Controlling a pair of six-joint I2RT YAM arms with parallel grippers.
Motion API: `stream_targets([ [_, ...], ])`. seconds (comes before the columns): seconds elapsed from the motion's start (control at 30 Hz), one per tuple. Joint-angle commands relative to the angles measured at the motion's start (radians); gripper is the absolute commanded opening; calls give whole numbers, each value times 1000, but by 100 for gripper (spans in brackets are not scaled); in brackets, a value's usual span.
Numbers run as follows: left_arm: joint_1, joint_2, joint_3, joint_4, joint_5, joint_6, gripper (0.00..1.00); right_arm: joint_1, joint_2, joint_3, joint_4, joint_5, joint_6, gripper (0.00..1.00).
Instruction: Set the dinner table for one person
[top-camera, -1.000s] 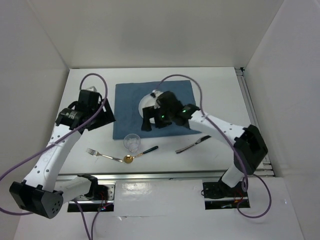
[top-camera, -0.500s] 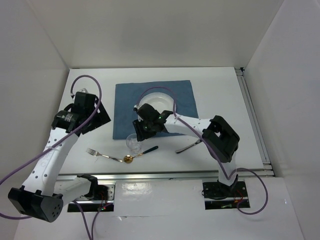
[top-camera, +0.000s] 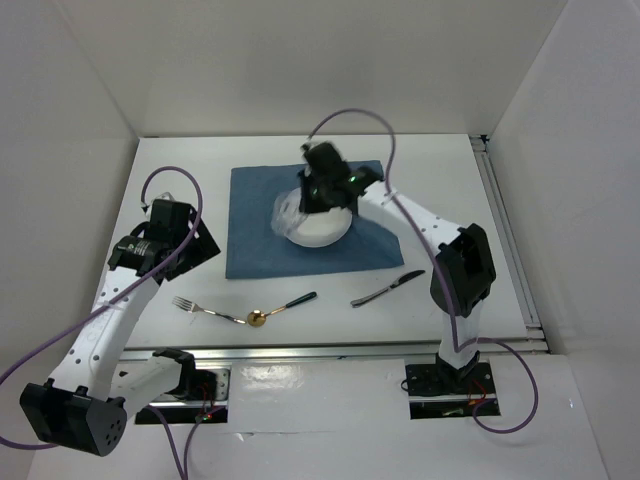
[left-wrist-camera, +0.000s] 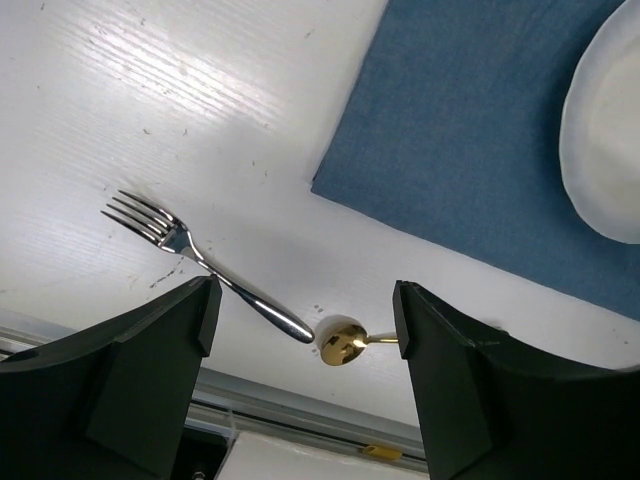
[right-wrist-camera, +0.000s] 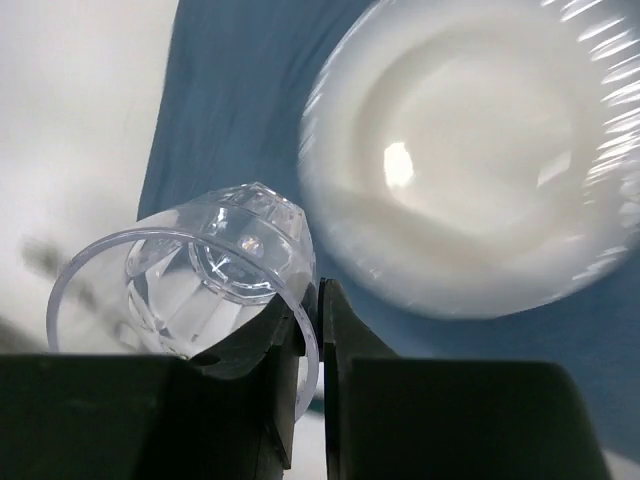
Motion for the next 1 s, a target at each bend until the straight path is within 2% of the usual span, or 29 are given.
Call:
stream_targets([
  [0.0,5,11,-27,49,25,-10,88,-203,31,204,-88,137,25,0],
  [0.1,5,31,-27,49,7,1,88,-336,139,334,-107,128,49,0],
  [0.27,5,31,-56,40,-4,12,88,-461,319,499,-116,128,75,0],
  [0.37,5,31,-78,40,-4,-8,100,-510,427,625,-147,118,75,0],
  [0.43,5,31,-104,40,10,-20,100,-532,461,674,-156,108,75,0],
  [0.83,-4,81,-171,50,68,-143,100,-562,544,634,-130,108,66,1],
  [0.87,-4,81,-182,61,68,-154,100,-562,544,623,-118,108,66,9],
  [0.93,-4,92,-195,72,79,-177,100,-562,544,623,-118,108,66,19],
  [0.97,-4,103,-204,72,79,-186,100,-562,544,623,-105,108,66,36],
])
